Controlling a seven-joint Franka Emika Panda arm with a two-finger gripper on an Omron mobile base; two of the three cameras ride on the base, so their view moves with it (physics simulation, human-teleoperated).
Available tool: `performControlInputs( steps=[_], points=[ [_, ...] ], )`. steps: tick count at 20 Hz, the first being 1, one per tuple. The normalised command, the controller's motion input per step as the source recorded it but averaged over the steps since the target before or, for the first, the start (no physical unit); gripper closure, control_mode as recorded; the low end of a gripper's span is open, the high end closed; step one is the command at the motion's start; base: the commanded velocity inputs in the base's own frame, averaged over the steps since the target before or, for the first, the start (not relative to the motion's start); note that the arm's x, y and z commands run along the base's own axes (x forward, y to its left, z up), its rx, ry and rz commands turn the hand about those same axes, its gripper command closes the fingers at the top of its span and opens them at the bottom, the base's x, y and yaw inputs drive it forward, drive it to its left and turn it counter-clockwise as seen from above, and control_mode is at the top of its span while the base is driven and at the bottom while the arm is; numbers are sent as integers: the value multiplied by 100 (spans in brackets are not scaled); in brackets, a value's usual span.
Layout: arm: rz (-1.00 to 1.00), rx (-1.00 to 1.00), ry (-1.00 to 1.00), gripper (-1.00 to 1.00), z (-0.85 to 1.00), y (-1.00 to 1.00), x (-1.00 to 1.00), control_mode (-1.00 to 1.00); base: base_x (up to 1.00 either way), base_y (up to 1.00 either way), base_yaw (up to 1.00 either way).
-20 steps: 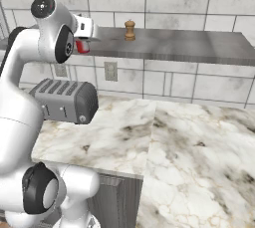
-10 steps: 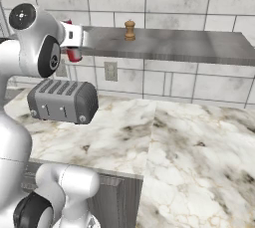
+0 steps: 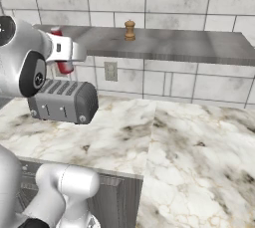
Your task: Take 2 condiments from the cabinet and move them on the counter near the stove.Make sure the condiments are lined up with each other, next to each other.
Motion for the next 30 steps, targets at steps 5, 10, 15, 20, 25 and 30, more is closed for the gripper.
performControlInputs(
  steps=[5, 10, 15, 20, 25, 30],
  points=[
    [0, 0, 0, 100, -17, 0, -49, -100, 0, 0, 0],
    [0, 0, 0, 100, -17, 0, -41, -100, 0, 0, 0],
    [0, 0, 0, 100, -15, 0, -35, -100, 0, 0, 0],
    [0, 0, 0, 100, -10, 0, -21, -100, 0, 0, 0],
    [0, 0, 2, 100, -6, -5, -1, -100, 0, 0, 0],
    [0, 0, 1, 100, -13, -16, 0, -100, 0, 0, 0]
  ],
)
